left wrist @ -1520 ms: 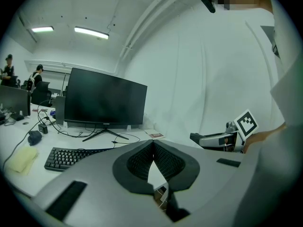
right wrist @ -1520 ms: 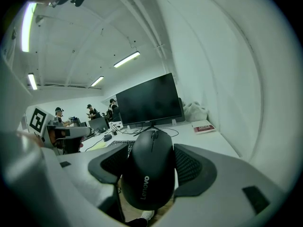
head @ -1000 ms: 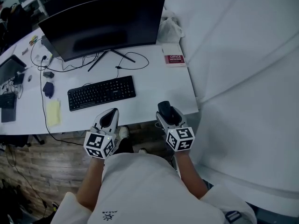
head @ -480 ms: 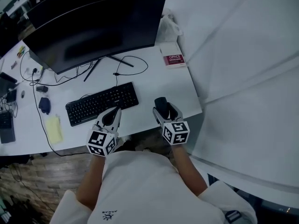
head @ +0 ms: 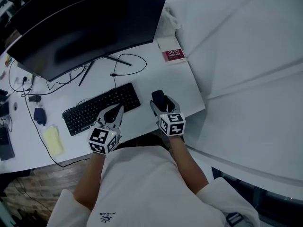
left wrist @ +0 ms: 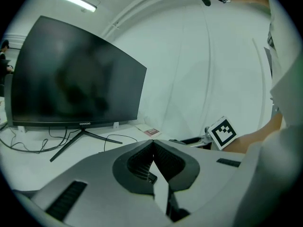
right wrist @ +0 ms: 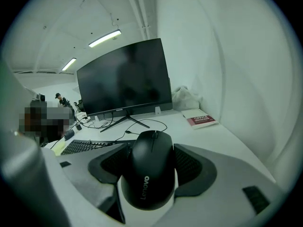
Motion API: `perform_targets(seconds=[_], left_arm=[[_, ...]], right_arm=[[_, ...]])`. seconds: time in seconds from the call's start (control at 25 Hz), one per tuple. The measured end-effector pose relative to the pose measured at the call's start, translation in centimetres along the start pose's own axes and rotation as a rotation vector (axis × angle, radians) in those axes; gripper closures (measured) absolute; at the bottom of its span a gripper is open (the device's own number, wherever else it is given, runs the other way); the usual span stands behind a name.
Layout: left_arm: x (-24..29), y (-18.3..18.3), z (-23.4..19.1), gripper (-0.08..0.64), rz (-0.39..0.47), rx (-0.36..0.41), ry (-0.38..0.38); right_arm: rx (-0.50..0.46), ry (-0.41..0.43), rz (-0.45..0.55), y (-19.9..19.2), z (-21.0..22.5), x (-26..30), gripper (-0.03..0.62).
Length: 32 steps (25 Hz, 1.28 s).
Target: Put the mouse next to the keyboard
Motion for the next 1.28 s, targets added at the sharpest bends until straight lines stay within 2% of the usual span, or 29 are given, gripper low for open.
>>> perform_targets(seconds=[0.2,0.84,1.28], left_arm=[[1.0,-0.2,-0.2,0.549,-0.016,-0.021,-0.014],[4.5,-1.0,-0.2,0.549,-0.054,-0.068,0.071],[6.3,-1.9,0.4,0.549,-0.092,-0.084,0.072]], right_arm=[[0.001,-0.001,-0.048,-0.4,0.2,1.8,0.284],[-0.075,0.073,-0.169,-1.9,1.8,7.5,0.284],[-0.105,0.103,-0.216,-2.8,1.9,9.5,0.284]])
Point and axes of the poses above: the fingertips, and each gripper's own axes: x forward along the fingers, z to its right, y out of its top, the point moved 7 cm from there along -x, backward along the fingers, and after that the axes turned 13 degrees about -x, right-handed, at the moved point
